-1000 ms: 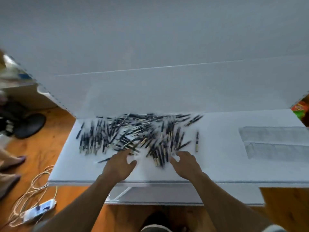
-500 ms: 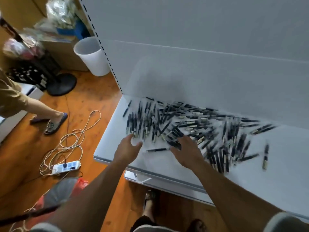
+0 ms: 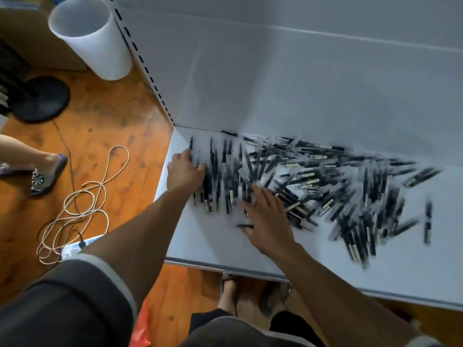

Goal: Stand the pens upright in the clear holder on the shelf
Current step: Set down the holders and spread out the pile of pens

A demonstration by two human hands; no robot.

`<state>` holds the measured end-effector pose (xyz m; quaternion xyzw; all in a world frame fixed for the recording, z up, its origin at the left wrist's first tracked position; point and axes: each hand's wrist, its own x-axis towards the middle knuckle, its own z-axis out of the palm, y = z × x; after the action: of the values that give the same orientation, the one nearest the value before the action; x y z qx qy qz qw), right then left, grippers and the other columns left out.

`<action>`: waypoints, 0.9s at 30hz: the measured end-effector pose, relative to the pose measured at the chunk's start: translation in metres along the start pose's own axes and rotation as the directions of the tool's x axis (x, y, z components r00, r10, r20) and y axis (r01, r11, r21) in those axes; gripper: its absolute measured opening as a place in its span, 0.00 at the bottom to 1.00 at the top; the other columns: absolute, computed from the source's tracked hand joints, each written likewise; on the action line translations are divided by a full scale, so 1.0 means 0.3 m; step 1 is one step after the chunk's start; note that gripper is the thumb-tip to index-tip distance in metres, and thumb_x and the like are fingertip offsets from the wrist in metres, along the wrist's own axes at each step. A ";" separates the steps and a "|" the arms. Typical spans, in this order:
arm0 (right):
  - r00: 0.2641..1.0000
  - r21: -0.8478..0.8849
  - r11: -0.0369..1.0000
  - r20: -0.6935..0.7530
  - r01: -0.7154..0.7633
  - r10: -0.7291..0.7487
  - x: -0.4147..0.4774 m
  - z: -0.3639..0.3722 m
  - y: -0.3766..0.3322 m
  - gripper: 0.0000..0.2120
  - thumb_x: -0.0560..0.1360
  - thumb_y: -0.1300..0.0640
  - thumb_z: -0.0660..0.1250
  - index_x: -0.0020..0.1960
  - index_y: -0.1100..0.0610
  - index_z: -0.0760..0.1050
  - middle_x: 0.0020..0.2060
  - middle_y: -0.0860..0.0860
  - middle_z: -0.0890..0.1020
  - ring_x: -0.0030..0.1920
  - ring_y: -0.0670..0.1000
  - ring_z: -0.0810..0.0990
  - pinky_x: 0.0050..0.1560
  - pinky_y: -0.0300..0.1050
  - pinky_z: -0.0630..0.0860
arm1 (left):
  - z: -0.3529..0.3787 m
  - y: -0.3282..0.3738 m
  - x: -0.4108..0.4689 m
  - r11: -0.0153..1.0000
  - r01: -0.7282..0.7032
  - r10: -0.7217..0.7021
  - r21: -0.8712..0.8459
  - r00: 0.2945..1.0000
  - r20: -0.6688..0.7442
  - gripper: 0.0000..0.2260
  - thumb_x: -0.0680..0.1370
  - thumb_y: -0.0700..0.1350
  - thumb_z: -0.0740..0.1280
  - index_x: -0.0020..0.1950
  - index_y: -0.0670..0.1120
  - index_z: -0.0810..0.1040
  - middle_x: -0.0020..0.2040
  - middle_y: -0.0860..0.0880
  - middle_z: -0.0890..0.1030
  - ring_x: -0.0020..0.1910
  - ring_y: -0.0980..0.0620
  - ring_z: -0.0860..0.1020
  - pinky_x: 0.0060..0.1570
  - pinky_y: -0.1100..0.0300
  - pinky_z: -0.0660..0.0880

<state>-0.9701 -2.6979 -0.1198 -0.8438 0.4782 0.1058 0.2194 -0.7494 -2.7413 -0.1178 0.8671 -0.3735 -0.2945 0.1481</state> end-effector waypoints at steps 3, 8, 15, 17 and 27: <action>0.997 0.015 0.999 -0.065 -0.029 0.030 0.008 0.000 0.016 0.25 0.77 0.47 0.67 0.72 0.51 0.68 0.79 0.52 0.52 0.78 0.56 0.49 0.75 0.56 0.53 | 0.029 0.006 0.000 0.998 0.029 -0.030 -0.059 0.999 -0.016 0.26 0.78 0.52 0.64 0.74 0.47 0.64 0.69 0.44 0.68 0.67 0.42 0.68 0.67 0.46 0.67; 0.989 0.132 0.989 -0.127 -0.061 0.078 0.013 -0.016 0.038 0.21 0.77 0.49 0.67 0.67 0.57 0.74 0.73 0.53 0.67 0.72 0.58 0.64 0.70 0.56 0.66 | 0.083 0.008 -0.059 0.981 -0.004 0.014 -0.196 0.999 0.050 0.23 0.80 0.50 0.62 0.75 0.48 0.63 0.68 0.45 0.69 0.65 0.44 0.72 0.66 0.44 0.70; 0.968 0.332 0.939 -0.193 -0.092 0.163 -0.007 -0.019 0.072 0.17 0.78 0.56 0.67 0.66 0.59 0.75 0.67 0.51 0.72 0.66 0.55 0.69 0.66 0.49 0.71 | 0.140 0.014 -0.151 0.941 -0.011 0.012 -0.337 1.000 0.001 0.26 0.80 0.48 0.63 0.77 0.50 0.59 0.68 0.47 0.68 0.69 0.48 0.66 0.69 0.49 0.64; 0.950 0.373 0.918 -0.218 -0.132 0.225 -0.013 -0.026 0.088 0.17 0.79 0.58 0.64 0.67 0.59 0.75 0.69 0.51 0.71 0.68 0.55 0.67 0.68 0.46 0.67 | 0.154 0.014 -0.165 0.921 -0.009 0.010 -0.388 1.000 0.001 0.26 0.80 0.48 0.63 0.77 0.51 0.59 0.67 0.48 0.69 0.68 0.48 0.67 0.69 0.47 0.66; 0.954 0.299 0.927 -0.126 -0.226 0.273 -0.047 -0.028 0.135 0.24 0.81 0.52 0.59 0.76 0.53 0.62 0.78 0.48 0.55 0.77 0.53 0.52 0.76 0.48 0.50 | 0.199 0.029 -0.215 0.922 -0.056 0.052 -0.382 0.998 -0.021 0.28 0.79 0.51 0.64 0.77 0.52 0.57 0.70 0.48 0.66 0.70 0.49 0.64 0.70 0.48 0.65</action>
<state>-1.0123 -2.7092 -0.1178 -0.7419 0.6085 -0.0064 0.2815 -0.8267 -2.7021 -0.1347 0.8125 -0.3318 -0.3528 0.3246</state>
